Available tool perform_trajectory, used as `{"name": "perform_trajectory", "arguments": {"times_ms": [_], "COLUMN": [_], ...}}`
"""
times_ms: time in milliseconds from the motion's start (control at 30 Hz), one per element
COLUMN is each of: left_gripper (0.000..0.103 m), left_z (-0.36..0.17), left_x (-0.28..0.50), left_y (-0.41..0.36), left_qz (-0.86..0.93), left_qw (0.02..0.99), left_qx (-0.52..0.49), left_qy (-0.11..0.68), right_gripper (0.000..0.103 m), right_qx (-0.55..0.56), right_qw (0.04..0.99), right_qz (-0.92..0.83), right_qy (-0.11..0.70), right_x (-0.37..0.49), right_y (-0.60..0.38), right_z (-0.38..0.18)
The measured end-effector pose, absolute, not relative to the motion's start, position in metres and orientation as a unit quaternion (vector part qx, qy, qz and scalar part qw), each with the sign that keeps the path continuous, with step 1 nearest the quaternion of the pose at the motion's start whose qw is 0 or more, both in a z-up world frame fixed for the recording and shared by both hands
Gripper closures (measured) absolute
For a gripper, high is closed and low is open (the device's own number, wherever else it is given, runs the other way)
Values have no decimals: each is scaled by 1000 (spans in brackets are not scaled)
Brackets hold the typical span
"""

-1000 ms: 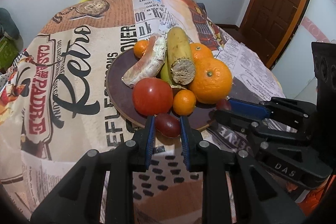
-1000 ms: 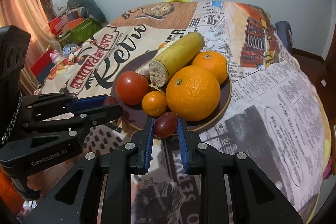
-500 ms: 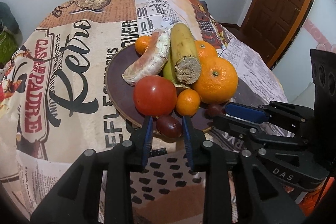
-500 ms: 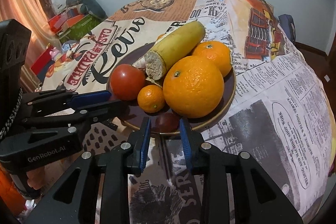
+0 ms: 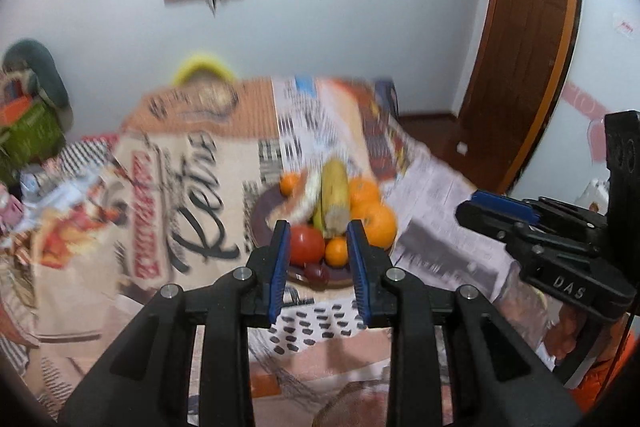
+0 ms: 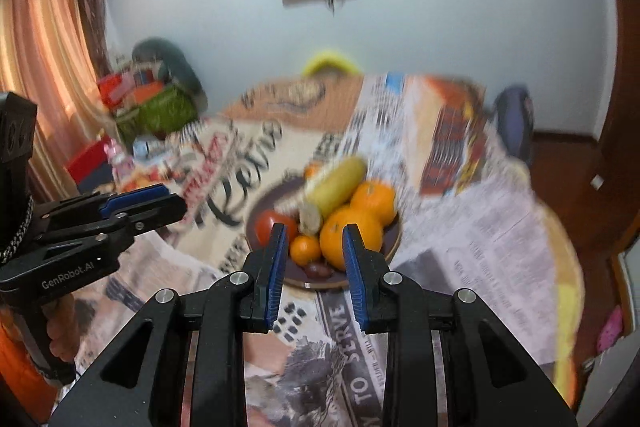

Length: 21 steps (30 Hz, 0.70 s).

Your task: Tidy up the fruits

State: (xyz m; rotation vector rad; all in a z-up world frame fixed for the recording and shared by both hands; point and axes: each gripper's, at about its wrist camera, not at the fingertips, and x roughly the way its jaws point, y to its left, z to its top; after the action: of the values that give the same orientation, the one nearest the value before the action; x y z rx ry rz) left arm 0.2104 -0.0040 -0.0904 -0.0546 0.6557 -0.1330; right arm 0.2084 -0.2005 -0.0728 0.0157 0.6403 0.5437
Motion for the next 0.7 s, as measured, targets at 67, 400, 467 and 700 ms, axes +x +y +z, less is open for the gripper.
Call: {"name": "perform_trajectory", "arguments": {"times_ms": [67, 400, 467, 700], "left_gripper": [74, 70, 56, 37], "left_z": [-66, 14, 23, 36], "left_x": [189, 104, 91, 62], "left_y": [-4, -8, -7, -6], "left_qz": [-61, -52, -50, -35], "left_qw": [955, 983, 986, 991], "left_qx": [-25, -18, -22, -23], "left_qy": [289, 174, 158, 127], "right_gripper": [77, 71, 61, 26], "right_qx": [8, 13, 14, 14], "right_qw": [923, 957, 961, 970], "right_qz": [261, 249, 242, 220], "right_qy": [281, 150, 132, 104], "right_x": [192, 109, 98, 83], "right_y": [-205, -216, -216, -209], "right_z": [-51, 29, 36, 38]}}
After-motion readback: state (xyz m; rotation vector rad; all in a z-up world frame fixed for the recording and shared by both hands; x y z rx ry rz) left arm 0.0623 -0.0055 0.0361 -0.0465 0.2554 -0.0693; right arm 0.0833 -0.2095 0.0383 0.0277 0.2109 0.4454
